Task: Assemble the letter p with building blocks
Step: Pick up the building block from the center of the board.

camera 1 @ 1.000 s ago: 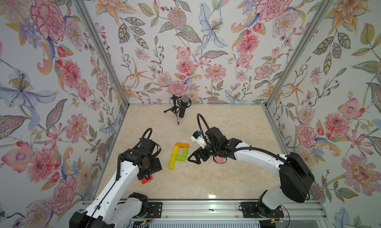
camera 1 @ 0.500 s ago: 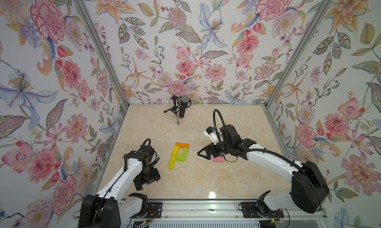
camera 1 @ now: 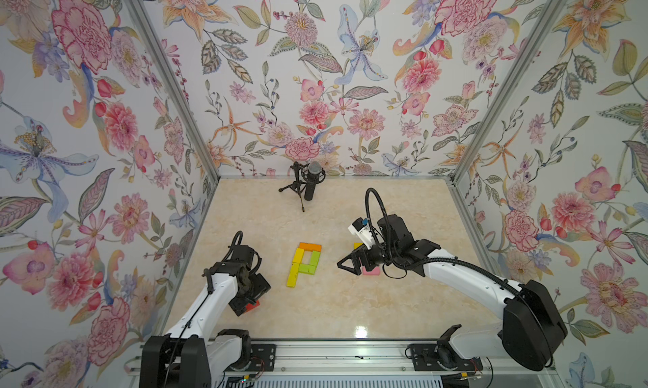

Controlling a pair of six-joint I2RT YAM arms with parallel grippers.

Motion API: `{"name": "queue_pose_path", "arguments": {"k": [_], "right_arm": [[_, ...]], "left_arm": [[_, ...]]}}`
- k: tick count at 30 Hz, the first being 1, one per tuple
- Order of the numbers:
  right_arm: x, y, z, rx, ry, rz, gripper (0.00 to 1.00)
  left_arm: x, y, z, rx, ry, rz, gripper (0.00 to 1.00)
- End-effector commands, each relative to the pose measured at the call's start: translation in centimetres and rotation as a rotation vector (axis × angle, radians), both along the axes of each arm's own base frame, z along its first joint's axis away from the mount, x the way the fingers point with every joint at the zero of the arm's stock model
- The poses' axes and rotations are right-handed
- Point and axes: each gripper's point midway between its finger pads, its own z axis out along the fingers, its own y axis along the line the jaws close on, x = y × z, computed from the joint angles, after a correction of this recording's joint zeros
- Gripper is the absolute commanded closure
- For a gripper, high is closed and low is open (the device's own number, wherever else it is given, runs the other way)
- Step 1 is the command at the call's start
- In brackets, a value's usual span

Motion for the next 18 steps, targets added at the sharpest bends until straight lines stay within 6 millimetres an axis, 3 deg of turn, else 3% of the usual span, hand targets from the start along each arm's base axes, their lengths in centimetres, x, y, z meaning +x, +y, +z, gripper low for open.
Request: {"name": "queue_pose_path", "arguments": {"k": [1,8,18], "right_arm": [[0.3,-0.6,0.5,0.023,-0.010,-0.006,0.00],[0.5,-0.8,-0.6,0.010,0.015,-0.007,0.00],[0.8,-0.7,-1.2,0.010,0.036,-0.006,0.00]], "left_arm": [[1.5,1.4,1.9,0.083,-0.029,-0.024,0.16],[-0.4,2.7,2.0,0.166,0.124,-0.177,0.17],[-1.3,2.1,0.3,0.129,0.143,-0.283,0.18]]}}
